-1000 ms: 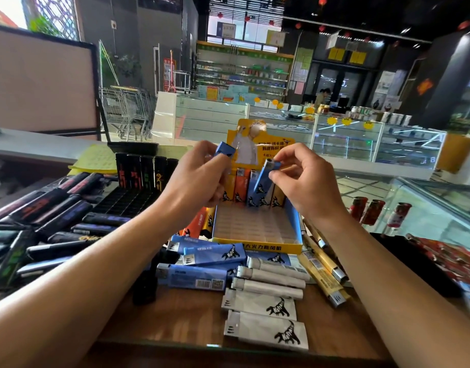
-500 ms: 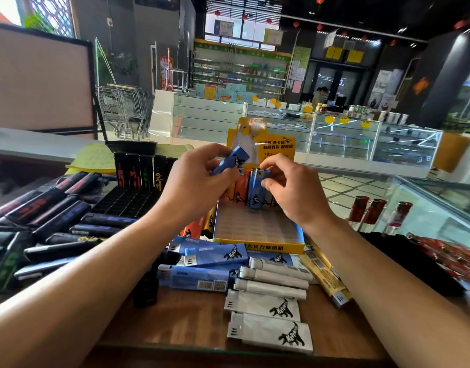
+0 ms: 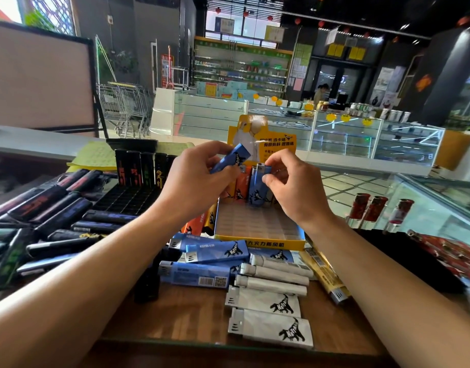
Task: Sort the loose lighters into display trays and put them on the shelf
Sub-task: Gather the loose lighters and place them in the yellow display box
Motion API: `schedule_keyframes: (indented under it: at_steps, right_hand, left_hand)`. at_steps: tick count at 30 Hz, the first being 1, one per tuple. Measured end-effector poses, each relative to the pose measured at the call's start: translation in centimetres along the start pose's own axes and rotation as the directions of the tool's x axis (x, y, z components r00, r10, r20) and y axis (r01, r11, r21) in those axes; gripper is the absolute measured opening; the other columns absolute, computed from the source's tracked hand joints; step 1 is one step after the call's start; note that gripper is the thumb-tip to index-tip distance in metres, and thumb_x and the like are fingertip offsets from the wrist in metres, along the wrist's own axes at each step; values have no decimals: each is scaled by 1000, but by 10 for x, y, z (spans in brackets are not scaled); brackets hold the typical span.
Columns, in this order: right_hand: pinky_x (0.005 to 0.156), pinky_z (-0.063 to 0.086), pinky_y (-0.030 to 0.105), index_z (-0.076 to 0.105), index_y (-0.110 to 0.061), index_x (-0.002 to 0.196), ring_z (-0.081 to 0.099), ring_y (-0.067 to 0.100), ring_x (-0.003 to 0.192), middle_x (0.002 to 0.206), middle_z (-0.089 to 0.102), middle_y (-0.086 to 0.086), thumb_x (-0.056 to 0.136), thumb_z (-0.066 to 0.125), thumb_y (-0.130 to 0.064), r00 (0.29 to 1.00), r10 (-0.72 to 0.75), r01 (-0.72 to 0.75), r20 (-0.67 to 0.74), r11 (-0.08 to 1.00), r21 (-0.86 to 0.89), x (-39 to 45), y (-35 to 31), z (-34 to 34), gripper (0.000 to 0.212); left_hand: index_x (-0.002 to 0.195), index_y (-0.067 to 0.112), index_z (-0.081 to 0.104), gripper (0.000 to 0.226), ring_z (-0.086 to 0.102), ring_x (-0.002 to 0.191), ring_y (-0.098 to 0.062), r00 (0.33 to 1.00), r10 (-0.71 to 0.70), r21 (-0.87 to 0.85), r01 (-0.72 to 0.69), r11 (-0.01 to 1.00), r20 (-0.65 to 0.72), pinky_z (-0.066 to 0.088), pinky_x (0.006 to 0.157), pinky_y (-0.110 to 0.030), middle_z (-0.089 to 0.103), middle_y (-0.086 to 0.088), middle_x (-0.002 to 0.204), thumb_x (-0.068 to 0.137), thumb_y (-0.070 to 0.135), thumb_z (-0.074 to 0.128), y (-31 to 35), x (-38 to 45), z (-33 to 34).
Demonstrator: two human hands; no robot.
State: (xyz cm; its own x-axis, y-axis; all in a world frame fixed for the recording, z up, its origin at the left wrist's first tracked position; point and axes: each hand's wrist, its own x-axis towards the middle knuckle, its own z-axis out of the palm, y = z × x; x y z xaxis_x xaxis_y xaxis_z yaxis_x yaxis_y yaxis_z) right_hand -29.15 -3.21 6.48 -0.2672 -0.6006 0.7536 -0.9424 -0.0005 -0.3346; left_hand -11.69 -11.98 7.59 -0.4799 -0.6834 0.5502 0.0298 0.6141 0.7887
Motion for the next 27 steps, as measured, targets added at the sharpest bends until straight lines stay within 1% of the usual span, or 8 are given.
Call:
schedule_keyframes:
  at_steps: [3,5,9,12,15,20,23,27]
  right_hand:
    - [74,56,30,65,-18,112,66,16,80,94,69,-1,84,74,-12,1000,-10,10,20,1000,25,-1,0,2,30]
    - [73,53,28,68,-18,112,62,13,79,95,70,0,84,74,-11,998,-50,50,30,999,-16,-1,-1,3,30]
    - [66,39,20,67,-18,112,53,10,77,95,70,0,86,72,-13,997,-64,69,50,992,-102,-2,0,4,26]
    - [66,39,26,65,-20,112,55,16,78,93,69,0,88,71,-17,996,-58,68,65,983,-171,-1,-1,4,25]
    - [66,41,26,65,-20,111,55,15,78,93,69,-1,87,71,-17,997,-42,51,60,985,-163,-1,0,1,24]
    - [74,48,32,65,-22,112,58,22,95,104,63,-1,86,71,-16,991,-24,54,134,974,-222,-1,-1,4,28]
    - [78,42,30,68,-20,114,52,23,103,106,60,1,86,71,-15,993,-35,62,115,969,-239,-1,-1,3,28]
    - [84,34,25,70,-21,117,49,23,103,110,64,1,86,71,-20,992,-56,82,117,970,-228,-2,-1,-3,31]
  left_hand:
    - [102,29,70,20,69,63,-24,1000,6,18,-6,1000,5,60,70,-49,72,1,73,86,17,72,-1,1,0]
    - [102,30,70,21,69,63,-24,1000,7,26,-7,1000,9,60,71,-49,72,3,72,86,17,72,-2,1,0]
    - [102,29,70,21,69,65,-26,1000,6,25,-6,1000,13,60,71,-48,72,3,72,85,17,73,-1,0,0]
    - [102,28,71,21,70,66,-25,1000,0,31,0,1000,16,60,72,-48,72,3,72,85,16,73,-1,0,0]
    - [102,27,70,22,70,66,-22,1000,-18,51,17,999,24,60,73,-46,73,4,73,84,15,74,-1,0,0]
    - [96,25,71,16,70,65,-22,999,-20,65,18,998,34,60,73,-46,72,2,72,84,14,73,1,-2,-2]
    - [94,26,70,19,70,66,-24,999,-18,70,16,997,37,60,73,-47,72,2,73,83,12,73,3,-3,-1]
    - [98,23,69,31,71,64,-21,997,-57,67,54,996,53,61,72,-47,73,4,75,78,0,65,2,-2,0]
